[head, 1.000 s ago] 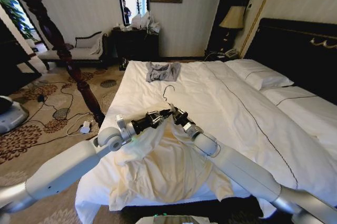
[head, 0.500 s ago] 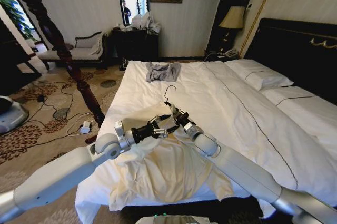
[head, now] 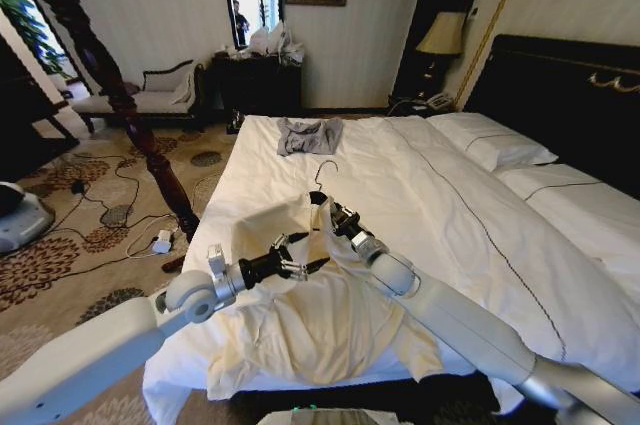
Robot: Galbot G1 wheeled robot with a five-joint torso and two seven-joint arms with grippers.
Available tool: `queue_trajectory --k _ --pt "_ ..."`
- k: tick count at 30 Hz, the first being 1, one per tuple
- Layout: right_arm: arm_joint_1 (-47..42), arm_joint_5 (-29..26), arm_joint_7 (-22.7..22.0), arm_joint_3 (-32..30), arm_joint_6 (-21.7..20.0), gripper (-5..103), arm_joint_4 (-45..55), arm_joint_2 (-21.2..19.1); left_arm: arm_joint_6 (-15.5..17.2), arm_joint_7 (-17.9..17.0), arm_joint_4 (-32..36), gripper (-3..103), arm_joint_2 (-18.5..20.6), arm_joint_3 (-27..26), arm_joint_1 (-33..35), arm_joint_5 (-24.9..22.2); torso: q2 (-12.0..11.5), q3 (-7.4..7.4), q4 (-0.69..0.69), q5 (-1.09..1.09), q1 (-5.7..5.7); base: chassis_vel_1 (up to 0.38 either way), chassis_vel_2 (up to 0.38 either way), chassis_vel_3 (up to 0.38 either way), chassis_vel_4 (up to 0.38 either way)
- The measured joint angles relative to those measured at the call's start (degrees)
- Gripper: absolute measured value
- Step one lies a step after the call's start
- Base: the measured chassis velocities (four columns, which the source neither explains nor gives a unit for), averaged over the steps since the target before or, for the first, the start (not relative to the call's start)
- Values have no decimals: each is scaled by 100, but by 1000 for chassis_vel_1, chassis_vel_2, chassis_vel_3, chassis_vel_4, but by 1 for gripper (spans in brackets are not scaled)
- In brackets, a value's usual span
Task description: Pick up the clothes from the bed and hang them on the clothes hanger.
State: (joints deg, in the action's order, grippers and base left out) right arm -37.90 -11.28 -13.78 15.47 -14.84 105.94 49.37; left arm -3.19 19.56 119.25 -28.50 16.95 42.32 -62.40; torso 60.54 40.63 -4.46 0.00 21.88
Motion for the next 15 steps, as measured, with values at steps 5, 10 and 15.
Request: queue_trajectory --k 5,10,15 --pt "-69 -7 30 -49 43 23 23 -14 55 16 126 100 258 -173 242 92 0 0 1 -1 0 0 0 0 0" --pt "-118 47 43 -126 93 23 22 -26 25 -174 364 100 445 -697 650 242 0 0 -1 0 0 0 0 0 0" --pt "-156 318 32 -212 208 23 -30 -16 -12 -348 841 100 591 -1578 1522 377 0 0 3 0 0 0 0 0 0"
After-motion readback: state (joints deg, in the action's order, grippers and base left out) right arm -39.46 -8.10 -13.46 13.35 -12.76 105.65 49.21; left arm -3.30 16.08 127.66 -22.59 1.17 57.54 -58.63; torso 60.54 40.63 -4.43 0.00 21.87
